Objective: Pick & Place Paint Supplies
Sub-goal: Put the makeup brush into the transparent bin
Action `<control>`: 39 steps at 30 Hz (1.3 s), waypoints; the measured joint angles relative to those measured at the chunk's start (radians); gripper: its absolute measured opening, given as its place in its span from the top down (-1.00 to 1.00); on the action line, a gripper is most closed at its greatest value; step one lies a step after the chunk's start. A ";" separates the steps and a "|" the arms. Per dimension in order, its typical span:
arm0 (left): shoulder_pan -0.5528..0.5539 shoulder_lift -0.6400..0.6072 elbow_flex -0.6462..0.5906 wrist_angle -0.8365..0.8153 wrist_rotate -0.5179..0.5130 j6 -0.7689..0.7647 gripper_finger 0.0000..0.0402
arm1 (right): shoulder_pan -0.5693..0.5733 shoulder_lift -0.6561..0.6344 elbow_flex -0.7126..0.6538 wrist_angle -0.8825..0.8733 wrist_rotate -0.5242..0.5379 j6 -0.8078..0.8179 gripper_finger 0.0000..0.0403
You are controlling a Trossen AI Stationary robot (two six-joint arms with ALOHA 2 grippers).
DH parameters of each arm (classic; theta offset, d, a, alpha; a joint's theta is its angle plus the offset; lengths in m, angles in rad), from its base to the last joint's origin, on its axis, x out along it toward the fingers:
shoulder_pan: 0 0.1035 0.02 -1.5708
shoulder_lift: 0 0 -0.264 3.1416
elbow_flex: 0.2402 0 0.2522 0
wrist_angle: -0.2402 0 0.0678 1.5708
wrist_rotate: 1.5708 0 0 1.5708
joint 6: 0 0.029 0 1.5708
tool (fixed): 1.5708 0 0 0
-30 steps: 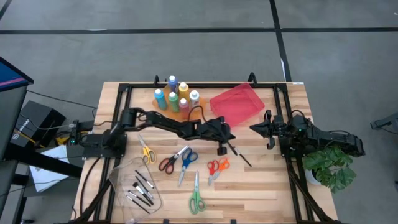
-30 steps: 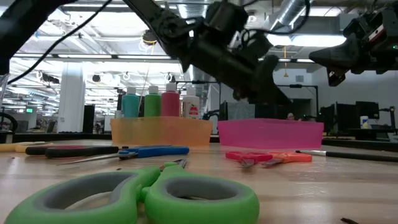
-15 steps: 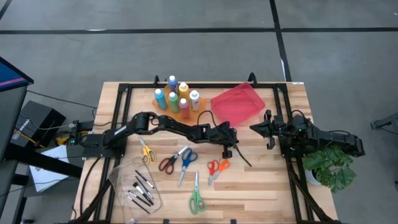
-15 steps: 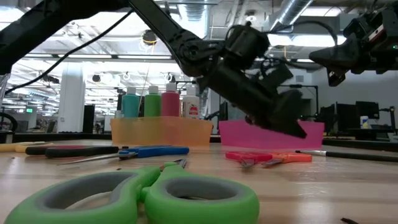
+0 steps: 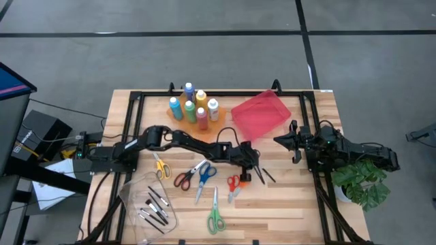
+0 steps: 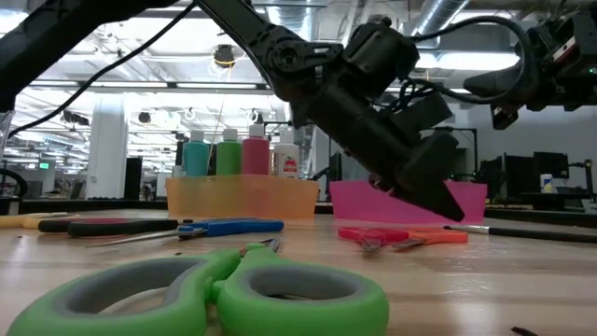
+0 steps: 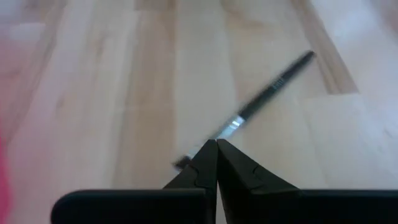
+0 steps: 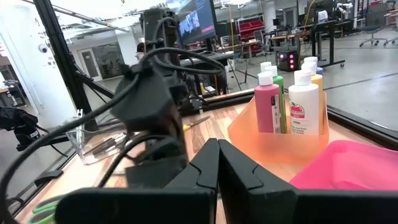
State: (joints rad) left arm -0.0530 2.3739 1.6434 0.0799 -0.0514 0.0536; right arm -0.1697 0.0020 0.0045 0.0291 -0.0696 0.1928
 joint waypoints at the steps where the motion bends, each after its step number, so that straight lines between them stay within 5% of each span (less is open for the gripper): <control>1: -0.005 0.000 0.000 -0.002 0.000 0.000 1.00 | 0.000 0.000 0.000 0.000 0.000 0.000 1.00; 5: -0.023 0.000 0.000 0.006 -0.019 0.003 1.00 | 0.000 0.000 0.000 0.000 0.000 0.000 1.00; 13: -0.022 0.000 -0.001 0.055 -0.257 0.047 1.00 | 0.000 0.000 0.000 0.000 0.000 0.000 1.00; 39: -0.020 0.025 -0.001 0.021 -0.227 0.063 1.00 | 0.000 0.000 0.000 0.000 0.000 0.000 1.00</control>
State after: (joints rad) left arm -0.0733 2.3993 1.6421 0.1005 -0.2782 0.1162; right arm -0.1696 0.0021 0.0046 0.0294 -0.0698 0.1928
